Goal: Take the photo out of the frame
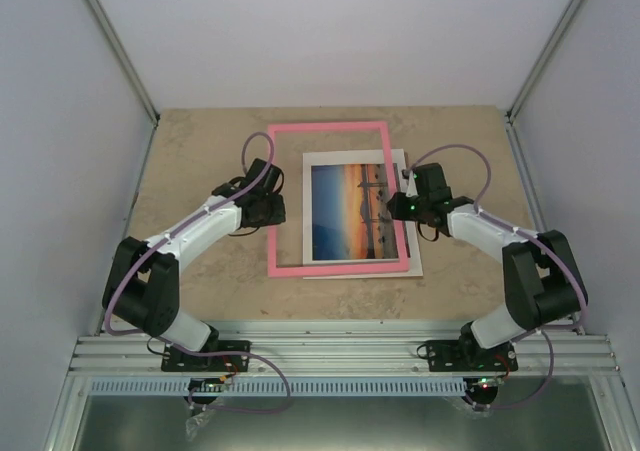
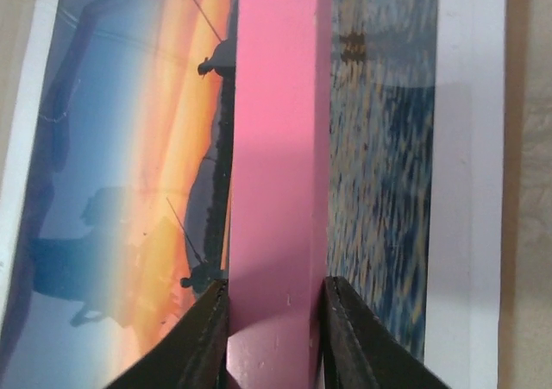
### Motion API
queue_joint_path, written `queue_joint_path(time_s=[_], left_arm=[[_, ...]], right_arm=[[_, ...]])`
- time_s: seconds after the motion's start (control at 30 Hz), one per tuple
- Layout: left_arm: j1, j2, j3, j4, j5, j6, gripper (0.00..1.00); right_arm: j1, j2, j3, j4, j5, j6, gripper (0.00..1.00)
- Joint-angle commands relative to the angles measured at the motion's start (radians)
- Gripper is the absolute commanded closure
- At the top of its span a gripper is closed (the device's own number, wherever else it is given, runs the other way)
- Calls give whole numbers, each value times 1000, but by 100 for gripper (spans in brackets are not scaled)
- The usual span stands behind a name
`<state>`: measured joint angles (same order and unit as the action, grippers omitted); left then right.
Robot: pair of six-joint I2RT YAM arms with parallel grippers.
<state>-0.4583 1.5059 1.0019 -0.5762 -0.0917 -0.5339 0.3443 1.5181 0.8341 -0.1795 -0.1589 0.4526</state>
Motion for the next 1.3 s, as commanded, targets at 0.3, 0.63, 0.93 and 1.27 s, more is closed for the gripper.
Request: queue_joint_path(time_s=[0.3, 0.63, 0.93, 1.27], left_arm=[[181, 35, 103, 68, -155, 95, 100], [337, 169, 154, 117, -235, 248, 100], [455, 137, 43, 305, -182, 436, 100], [584, 132, -49, 371, -185, 574, 100]], right_arm=[[150, 123, 104, 114, -36, 178, 97], [290, 321, 300, 157, -76, 235, 99], [387, 499, 463, 154, -198, 185, 90], [332, 415, 334, 164, -312, 61, 57]])
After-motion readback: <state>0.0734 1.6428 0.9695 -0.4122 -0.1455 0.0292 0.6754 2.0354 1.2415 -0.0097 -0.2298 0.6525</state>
